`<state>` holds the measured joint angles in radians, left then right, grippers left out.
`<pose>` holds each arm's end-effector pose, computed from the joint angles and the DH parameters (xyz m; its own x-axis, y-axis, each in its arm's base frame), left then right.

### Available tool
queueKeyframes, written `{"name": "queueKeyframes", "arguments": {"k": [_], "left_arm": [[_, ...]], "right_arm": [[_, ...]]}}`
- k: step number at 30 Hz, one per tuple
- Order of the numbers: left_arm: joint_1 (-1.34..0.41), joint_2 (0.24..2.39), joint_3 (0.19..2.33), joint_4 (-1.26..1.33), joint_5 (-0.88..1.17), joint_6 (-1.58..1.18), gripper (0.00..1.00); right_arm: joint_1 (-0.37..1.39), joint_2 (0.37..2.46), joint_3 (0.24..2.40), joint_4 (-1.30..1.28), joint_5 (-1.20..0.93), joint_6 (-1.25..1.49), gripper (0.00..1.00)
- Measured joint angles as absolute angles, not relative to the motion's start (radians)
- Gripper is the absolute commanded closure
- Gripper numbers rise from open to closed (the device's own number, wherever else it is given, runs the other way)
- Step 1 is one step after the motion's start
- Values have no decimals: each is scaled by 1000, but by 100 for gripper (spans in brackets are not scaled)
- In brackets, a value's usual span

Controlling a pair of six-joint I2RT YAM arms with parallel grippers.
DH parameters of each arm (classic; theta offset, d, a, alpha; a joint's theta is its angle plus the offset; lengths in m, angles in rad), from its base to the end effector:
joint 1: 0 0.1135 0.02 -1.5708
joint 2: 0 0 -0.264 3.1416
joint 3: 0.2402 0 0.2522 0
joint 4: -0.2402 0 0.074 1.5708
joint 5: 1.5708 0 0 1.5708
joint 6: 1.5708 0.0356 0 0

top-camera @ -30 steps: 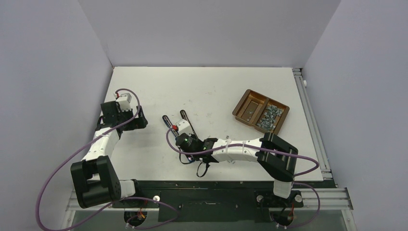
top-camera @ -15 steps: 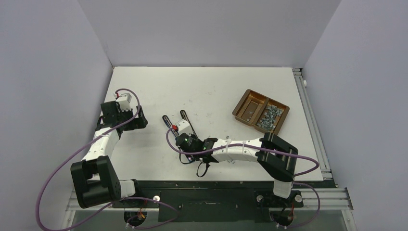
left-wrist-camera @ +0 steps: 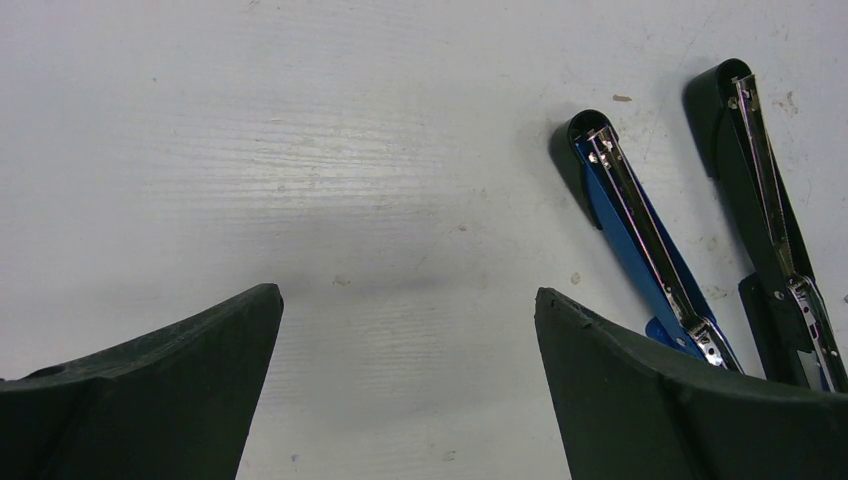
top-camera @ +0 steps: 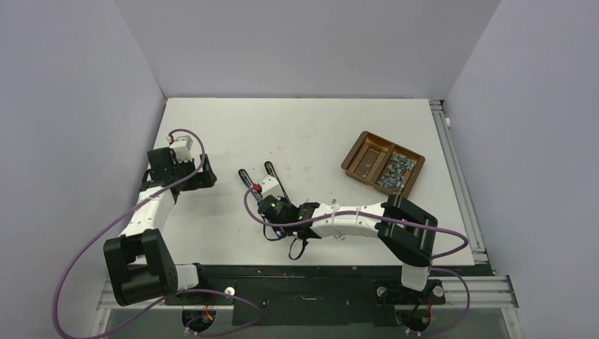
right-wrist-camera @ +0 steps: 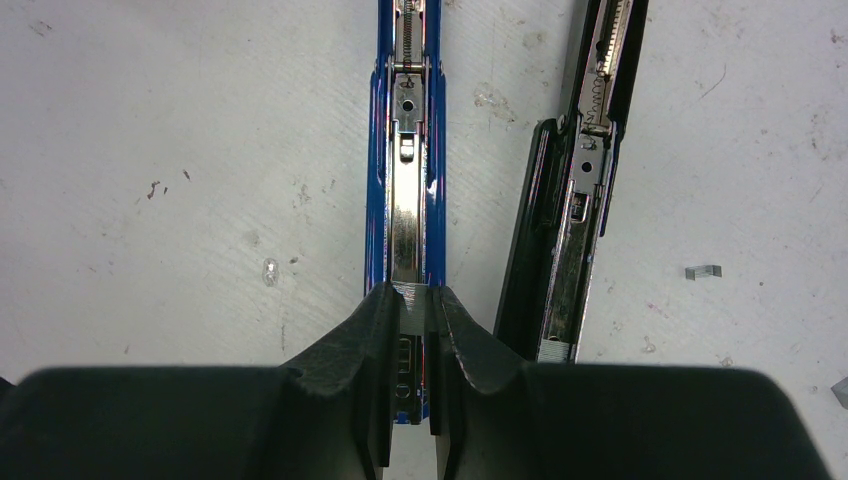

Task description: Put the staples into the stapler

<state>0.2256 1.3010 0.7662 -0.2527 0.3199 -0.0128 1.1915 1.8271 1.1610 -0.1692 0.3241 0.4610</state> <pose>0.2628 0.0488 0.2183 -0.6906 -0.1710 -0.7027 -0.0049 0.9727 -0.2318 0.1545 0.3571 0.1848 -0.6024 -0.3725 -0.7060 -0.5956 0.7985 0.0870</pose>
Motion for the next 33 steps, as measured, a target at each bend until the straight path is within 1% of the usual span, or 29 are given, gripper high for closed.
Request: {"name": "queueKeyframes", "arguments": {"k": [33], "left_arm": [[226,1299,771,-254,319,-13,4]], "right_arm": [[1185,1843,1161,-165,304,460,91]]}}
